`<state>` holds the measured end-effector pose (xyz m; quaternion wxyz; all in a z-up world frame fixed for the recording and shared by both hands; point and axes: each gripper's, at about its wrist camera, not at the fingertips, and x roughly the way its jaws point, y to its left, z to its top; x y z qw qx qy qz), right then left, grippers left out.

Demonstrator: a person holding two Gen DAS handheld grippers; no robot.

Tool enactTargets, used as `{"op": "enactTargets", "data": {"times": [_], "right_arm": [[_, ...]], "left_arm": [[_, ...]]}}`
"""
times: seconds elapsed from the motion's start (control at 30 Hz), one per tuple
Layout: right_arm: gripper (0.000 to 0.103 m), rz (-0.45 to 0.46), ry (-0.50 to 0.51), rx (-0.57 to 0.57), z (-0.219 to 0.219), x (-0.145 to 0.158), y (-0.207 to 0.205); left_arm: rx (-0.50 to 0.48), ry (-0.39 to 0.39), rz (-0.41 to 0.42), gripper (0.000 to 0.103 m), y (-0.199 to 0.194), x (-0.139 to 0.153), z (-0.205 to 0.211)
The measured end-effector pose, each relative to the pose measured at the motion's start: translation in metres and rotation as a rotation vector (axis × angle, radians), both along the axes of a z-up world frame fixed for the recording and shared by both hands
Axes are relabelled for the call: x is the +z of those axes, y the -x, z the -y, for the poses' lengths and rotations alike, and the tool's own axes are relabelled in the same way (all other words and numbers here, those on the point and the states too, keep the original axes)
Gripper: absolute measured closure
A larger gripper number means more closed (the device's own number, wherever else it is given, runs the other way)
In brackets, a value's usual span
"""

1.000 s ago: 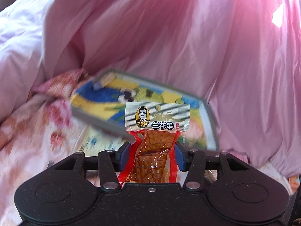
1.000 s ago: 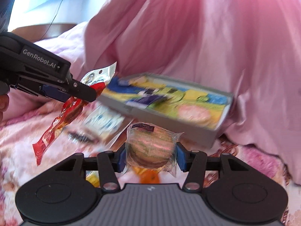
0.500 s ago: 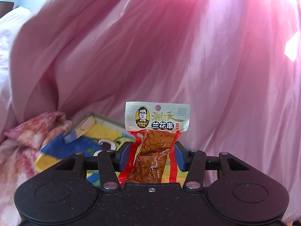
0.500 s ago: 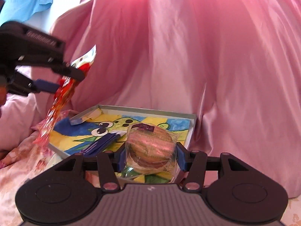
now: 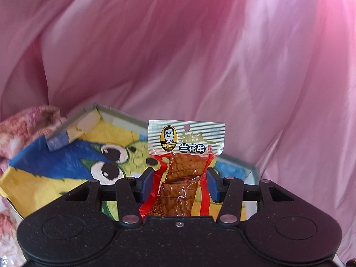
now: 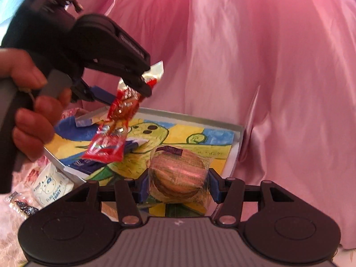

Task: Organize snacks
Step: 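Carry tofu pack in left tool while right tool carries biscuit pack to tray, then open both tools over the tray and withdraw them toward the remaining snacks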

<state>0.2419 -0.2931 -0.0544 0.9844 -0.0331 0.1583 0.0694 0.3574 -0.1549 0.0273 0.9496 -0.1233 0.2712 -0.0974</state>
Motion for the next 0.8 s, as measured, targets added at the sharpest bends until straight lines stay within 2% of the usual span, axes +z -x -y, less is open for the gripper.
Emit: {"op": "enactTargets", "data": {"times": [0.4, 0.5, 0.63, 0.73, 0.8], "right_arm": [[0.044, -0.022, -0.016, 0.0, 0.005, -0.003, -0.005], [0.041, -0.022, -0.01, 0.005, 0.004, -0.003, -0.006], [0.034, -0.022, -0.01, 0.014, 0.002, -0.002, -0.005], [0.028, -0.011, -0.007, 0.012, 0.002, -0.001, -0.002], [0.025, -0.005, -0.009, 0.009, 0.002, 0.0, 0.0]], "left_arm": [[0.003, -0.066, -0.025, 0.046, -0.011, -0.019, 0.014], [0.015, -0.072, -0.053, 0.043, -0.014, -0.023, 0.014], [0.029, -0.064, -0.1, 0.035, -0.017, -0.027, 0.012], [0.043, -0.057, -0.087, 0.023, -0.015, -0.024, 0.01], [0.042, -0.051, -0.076, 0.023, -0.013, -0.02, 0.01]]}}
